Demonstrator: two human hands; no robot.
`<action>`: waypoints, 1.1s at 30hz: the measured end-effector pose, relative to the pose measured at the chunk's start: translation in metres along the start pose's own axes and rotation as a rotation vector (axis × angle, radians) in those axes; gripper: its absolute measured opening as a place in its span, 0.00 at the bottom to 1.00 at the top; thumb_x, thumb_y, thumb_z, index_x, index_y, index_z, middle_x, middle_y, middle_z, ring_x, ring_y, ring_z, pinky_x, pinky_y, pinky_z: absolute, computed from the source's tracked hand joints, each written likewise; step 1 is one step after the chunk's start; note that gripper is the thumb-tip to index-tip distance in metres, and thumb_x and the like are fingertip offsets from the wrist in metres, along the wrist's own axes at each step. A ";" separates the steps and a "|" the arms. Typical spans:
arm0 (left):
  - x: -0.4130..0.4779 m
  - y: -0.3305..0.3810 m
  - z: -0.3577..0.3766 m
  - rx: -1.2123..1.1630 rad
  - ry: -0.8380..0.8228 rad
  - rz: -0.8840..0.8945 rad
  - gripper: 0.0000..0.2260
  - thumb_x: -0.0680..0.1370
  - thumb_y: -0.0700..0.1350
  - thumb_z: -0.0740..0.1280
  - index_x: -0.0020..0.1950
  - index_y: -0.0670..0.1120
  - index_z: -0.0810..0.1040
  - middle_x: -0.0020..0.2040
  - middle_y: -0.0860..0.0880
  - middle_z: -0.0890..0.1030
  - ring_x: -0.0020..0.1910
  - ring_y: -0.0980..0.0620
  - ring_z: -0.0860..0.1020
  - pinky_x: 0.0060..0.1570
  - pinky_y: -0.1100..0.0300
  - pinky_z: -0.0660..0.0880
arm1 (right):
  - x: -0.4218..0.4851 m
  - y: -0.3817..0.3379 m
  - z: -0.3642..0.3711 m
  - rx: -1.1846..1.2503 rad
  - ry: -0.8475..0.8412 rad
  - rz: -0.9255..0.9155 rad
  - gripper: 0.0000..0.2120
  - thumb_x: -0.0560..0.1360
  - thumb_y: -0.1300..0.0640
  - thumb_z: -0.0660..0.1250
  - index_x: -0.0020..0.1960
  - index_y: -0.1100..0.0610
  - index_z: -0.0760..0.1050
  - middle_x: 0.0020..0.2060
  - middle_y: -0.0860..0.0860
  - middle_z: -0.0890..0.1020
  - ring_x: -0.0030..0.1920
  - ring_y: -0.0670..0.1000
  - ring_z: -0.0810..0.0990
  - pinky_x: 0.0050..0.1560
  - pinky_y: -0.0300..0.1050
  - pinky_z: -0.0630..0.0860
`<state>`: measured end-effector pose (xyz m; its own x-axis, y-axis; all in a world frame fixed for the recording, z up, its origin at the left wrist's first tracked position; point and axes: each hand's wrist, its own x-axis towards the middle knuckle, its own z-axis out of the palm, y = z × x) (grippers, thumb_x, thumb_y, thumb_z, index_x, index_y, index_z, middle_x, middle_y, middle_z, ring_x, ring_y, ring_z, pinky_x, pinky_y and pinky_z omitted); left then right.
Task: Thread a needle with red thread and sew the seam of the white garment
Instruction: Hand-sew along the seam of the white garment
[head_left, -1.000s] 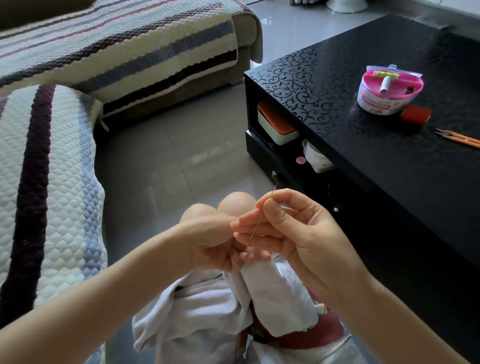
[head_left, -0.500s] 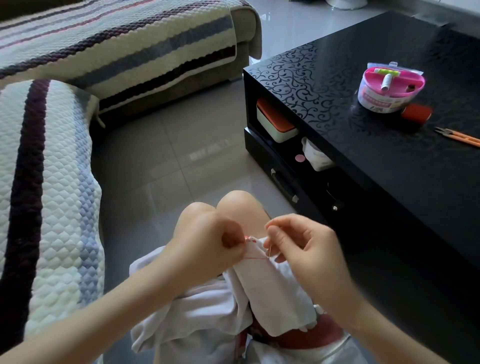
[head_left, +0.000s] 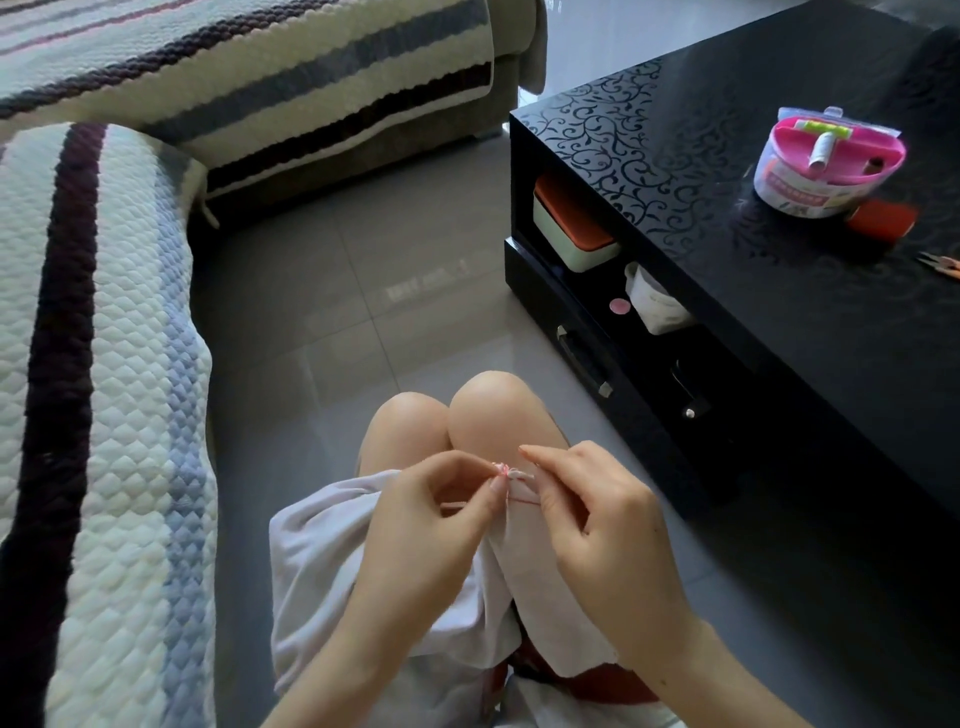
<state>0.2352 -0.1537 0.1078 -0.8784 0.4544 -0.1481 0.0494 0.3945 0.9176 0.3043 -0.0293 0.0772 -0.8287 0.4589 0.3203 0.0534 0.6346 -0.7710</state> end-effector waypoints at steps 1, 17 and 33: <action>-0.003 -0.003 0.002 0.046 0.051 0.036 0.06 0.76 0.41 0.70 0.41 0.48 0.83 0.38 0.56 0.84 0.41 0.60 0.82 0.45 0.64 0.76 | 0.001 0.000 0.000 0.014 0.006 0.003 0.14 0.76 0.52 0.61 0.52 0.56 0.82 0.36 0.43 0.76 0.35 0.42 0.76 0.35 0.30 0.71; 0.004 -0.006 0.000 0.032 0.053 -0.063 0.06 0.75 0.40 0.70 0.40 0.49 0.82 0.37 0.57 0.84 0.40 0.62 0.82 0.43 0.66 0.77 | 0.019 -0.009 0.000 -0.287 -0.152 -0.060 0.04 0.69 0.59 0.66 0.38 0.53 0.79 0.36 0.48 0.71 0.37 0.49 0.70 0.28 0.44 0.72; 0.015 -0.009 -0.006 0.053 -0.060 -0.112 0.04 0.74 0.40 0.71 0.38 0.44 0.82 0.35 0.52 0.83 0.35 0.59 0.79 0.37 0.67 0.72 | 0.026 0.000 0.000 -0.193 -0.303 0.012 0.10 0.70 0.62 0.59 0.37 0.55 0.78 0.38 0.48 0.69 0.42 0.50 0.68 0.39 0.38 0.69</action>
<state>0.2186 -0.1555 0.0993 -0.8499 0.4513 -0.2720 -0.0215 0.4861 0.8736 0.2832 -0.0176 0.0859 -0.9534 0.2804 0.1119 0.1445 0.7492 -0.6464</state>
